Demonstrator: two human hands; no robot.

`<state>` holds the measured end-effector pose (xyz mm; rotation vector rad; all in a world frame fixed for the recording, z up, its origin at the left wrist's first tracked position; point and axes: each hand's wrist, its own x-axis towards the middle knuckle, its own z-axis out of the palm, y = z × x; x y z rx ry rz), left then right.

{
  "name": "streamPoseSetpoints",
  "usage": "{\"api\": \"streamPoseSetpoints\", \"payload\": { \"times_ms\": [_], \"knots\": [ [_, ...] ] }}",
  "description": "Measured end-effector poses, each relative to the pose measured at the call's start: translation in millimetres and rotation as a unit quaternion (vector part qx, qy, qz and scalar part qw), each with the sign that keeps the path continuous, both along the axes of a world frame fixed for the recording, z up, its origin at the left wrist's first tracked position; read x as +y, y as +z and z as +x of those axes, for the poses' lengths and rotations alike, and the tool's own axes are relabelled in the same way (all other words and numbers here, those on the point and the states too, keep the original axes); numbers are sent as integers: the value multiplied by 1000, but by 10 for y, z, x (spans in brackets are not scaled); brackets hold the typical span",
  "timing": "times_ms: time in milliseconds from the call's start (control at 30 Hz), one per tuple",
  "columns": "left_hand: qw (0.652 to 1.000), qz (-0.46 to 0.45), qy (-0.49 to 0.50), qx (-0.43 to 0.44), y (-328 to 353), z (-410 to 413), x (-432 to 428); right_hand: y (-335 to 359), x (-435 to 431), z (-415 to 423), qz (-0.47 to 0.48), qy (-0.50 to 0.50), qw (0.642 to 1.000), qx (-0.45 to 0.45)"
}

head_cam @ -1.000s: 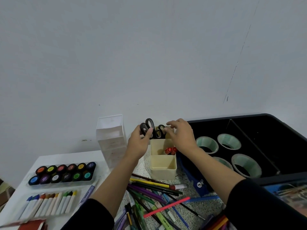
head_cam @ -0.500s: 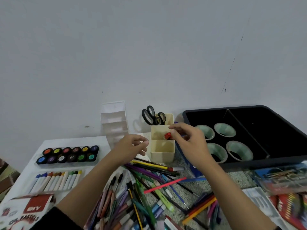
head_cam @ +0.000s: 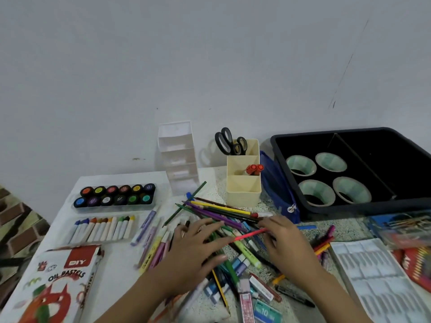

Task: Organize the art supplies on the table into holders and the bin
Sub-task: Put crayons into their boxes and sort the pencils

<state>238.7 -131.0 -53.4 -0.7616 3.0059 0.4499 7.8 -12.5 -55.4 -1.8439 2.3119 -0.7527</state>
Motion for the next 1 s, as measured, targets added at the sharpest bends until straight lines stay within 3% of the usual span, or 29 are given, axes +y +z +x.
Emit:
{"api": "streamPoseSetpoints", "payload": {
  "times_ms": [133, 467, 667, 1000],
  "knots": [
    [1000, -8, 17, -10, -37, -136, -32, -116, -29, -18, 14, 36, 999, -4],
    [993, -69, 49, 79, -127, -232, -162, -49, -196, 6, 83, 55, 994, 48],
    [992, -69, 110, -3, -188, -436, -211, 90, -341, 147, 153, 55, 980, 119],
    [984, -95, 143, 42, -275, -246, -257, 111, -361, 114, 184, 53, 978, 78]
  ]
}}
